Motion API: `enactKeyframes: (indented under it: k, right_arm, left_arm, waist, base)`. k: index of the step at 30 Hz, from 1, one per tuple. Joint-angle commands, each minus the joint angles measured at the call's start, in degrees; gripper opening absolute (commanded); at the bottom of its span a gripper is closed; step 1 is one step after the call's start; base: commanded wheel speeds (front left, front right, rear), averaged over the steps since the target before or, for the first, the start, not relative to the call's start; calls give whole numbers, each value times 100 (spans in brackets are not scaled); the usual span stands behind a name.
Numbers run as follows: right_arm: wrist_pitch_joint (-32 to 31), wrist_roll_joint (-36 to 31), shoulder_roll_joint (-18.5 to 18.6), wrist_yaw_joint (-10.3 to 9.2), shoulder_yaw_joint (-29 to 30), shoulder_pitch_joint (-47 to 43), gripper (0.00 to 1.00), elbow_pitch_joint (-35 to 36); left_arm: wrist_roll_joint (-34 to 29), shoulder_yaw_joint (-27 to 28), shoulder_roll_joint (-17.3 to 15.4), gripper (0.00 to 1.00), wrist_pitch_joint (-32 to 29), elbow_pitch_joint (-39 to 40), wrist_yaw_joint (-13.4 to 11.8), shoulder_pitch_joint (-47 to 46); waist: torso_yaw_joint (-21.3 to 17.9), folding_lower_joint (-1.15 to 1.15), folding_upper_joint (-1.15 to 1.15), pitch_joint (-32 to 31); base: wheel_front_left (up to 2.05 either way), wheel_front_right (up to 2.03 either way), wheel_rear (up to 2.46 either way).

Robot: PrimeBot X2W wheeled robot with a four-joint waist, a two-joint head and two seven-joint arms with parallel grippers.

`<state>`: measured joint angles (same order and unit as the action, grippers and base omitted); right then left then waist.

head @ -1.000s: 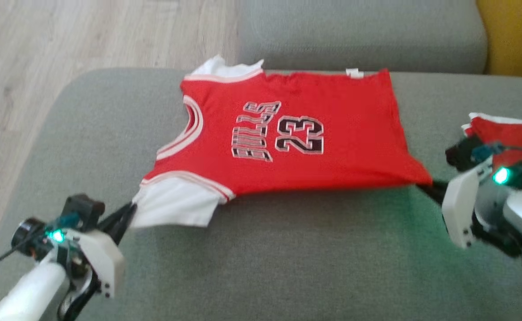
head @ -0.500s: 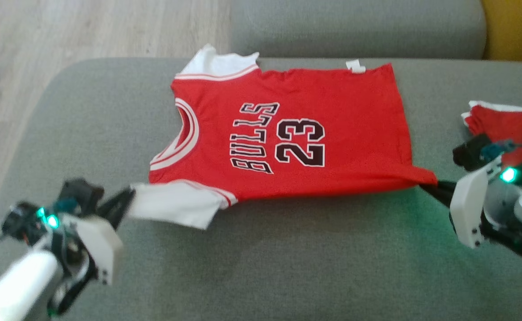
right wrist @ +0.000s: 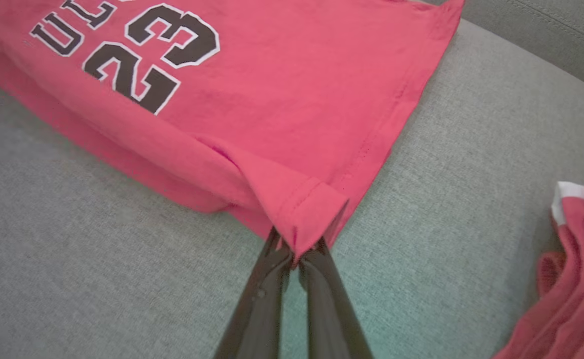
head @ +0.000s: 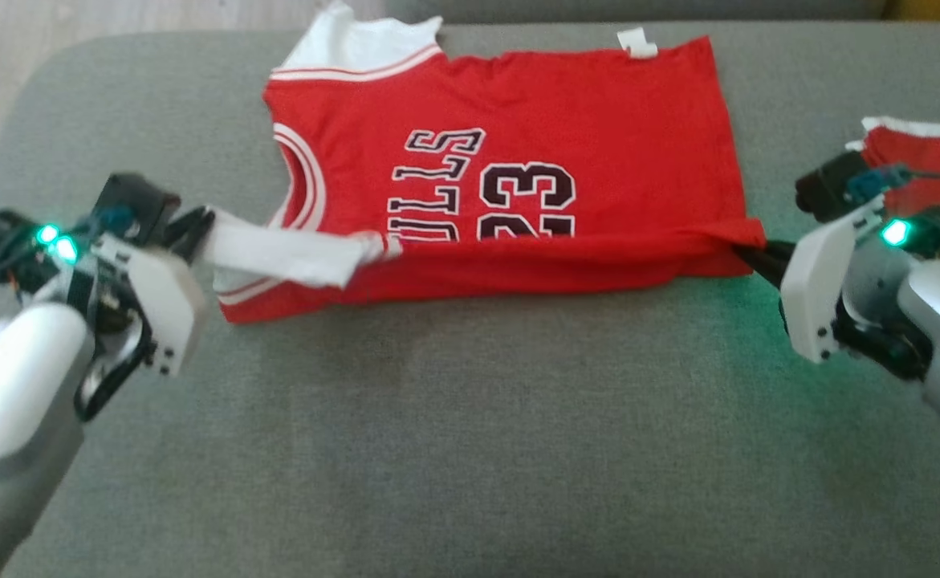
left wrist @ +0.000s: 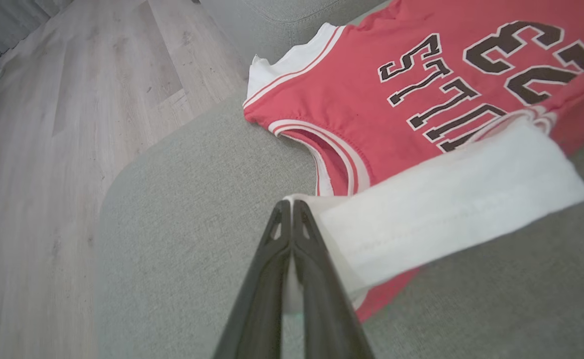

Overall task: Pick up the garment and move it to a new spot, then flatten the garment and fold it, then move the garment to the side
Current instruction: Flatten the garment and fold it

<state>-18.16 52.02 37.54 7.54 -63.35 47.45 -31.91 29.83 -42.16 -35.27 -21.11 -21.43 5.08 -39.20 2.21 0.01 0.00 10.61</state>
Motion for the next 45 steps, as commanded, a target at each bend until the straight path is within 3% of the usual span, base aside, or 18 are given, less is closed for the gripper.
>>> enactKeyframes:
  k: [1, 12, 13, 14, 15, 16, 22, 26, 31, 36, 41, 45]
  right_arm:
    - [32, -64, -9, -5, 49, 161, 0, -36]
    - [293, -86, -484, -5, -55, 648, 0, -642]
    - [403, -129, -525, -5, -22, 701, 16, -740]
    - [519, -157, -574, -5, 34, 745, 100, -858]
    - [519, -157, -574, -5, 34, 745, 100, -858]
    - [628, -170, -633, -5, 98, 786, 100, -974]
    - [1916, -18, -1015, -5, 891, 962, 100, -1591]
    - [2922, 25, -1276, -5, 1370, 875, 100, -1904]
    - [3305, -161, -1540, -5, 2115, 586, 100, -1952]
    - [3313, -1136, -1882, -5, 3828, -300, 100, -1139]
    - [3314, -2507, -2696, -5, 5335, -1701, 100, -32]
    - [3314, -3465, -3296, -5, 6129, -2728, 100, 985]
  left_arm:
    - [-120, 188, -147, 0, 8, -102, 36, -548]
    - [-495, -236, 330, 0, 302, -1427, 179, -1579]
    - [-502, -229, 384, 0, 356, -1547, 162, -1651]
    - [-550, -212, 434, 44, 489, -1649, 92, -1738]
    - [-550, -212, 434, 44, 489, -1649, 92, -1738]
    - [-604, -182, 486, 100, 662, -1757, -17, -1823]
    - [-563, 219, 958, 100, 2092, -2258, -672, -2086]
    - [-299, 588, 1274, 100, 3101, -2413, -969, -1986]
    - [-127, 955, 1489, 100, 3579, -2113, -1249, -1594]
    - [-311, 1450, 1531, 100, 3608, -913, -1602, -724]
    - [-570, 2037, 1710, 100, 3609, 219, -1913, 573]
    - [-719, 2363, 1943, 100, 3610, 674, -1937, 1519]
  waist:
    - [-103, -1, 0, 137]
    - [-342, -1, 0, 465]
    - [-349, -1, 0, 489]
    - [-355, -1, 0, 510]
    - [-355, -1, 0, 510]
    - [-359, -1, 0, 527]
    - [-331, -1, 0, 443]
    - [-267, -1, 0, 209]
    - [-167, -1, 0, -63]
    - [-117, -1, 0, -229]
    - [-126, -1, 0, -372]
    - [-158, -1, 0, -477]
  base:
    - [0, 0, 0]
    - [0, 0, 0]
    - [0, 0, 0]
    - [0, 0, 0]
    - [0, 0, 0]
    - [0, 0, 0]
    - [0, 0, 0]
    - [0, 0, 0]
    - [0, 0, 0]
    - [0, 0, 0]
    - [0, 0, 0]
    - [0, 0, 0]
